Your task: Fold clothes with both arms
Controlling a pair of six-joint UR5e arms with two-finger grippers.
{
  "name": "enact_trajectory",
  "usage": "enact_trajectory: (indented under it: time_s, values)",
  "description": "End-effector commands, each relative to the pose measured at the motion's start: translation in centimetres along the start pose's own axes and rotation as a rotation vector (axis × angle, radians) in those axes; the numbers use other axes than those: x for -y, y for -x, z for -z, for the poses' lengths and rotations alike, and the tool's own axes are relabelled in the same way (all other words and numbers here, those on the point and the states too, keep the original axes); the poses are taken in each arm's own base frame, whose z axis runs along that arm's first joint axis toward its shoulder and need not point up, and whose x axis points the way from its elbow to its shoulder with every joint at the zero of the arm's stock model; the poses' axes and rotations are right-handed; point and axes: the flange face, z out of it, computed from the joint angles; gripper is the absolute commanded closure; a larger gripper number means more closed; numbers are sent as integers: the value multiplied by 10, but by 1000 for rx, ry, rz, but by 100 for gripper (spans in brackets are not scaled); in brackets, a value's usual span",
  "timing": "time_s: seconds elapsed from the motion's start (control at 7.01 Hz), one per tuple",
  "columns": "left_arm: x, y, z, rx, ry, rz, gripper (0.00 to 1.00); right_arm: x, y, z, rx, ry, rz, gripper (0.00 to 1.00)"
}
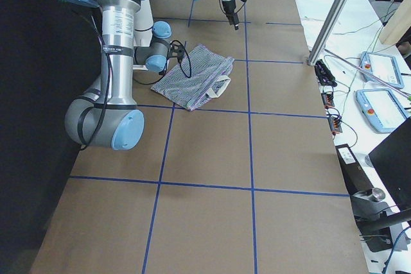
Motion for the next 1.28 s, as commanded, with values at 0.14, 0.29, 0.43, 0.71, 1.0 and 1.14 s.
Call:
enact_trajectory:
  time_s: [0.14,0.29,0.43,0.71,1.0,1.14]
  values:
    - [-119,6,-27,107,80,167,7,48,12,37,64,-129,-40,0]
    - [-150,12,-37,132,106,176,9,54,13,42,71,-145,-46,0]
    - [-175,15,-47,147,108,169,10,54,14,42,74,-146,-45,0]
    - [-180,19,-49,154,109,174,14,55,14,43,72,-147,-47,0]
    - [-176,18,-49,152,99,189,51,56,13,44,73,-151,-48,0]
    - [-174,19,-53,152,75,187,75,56,12,44,71,-151,-49,0]
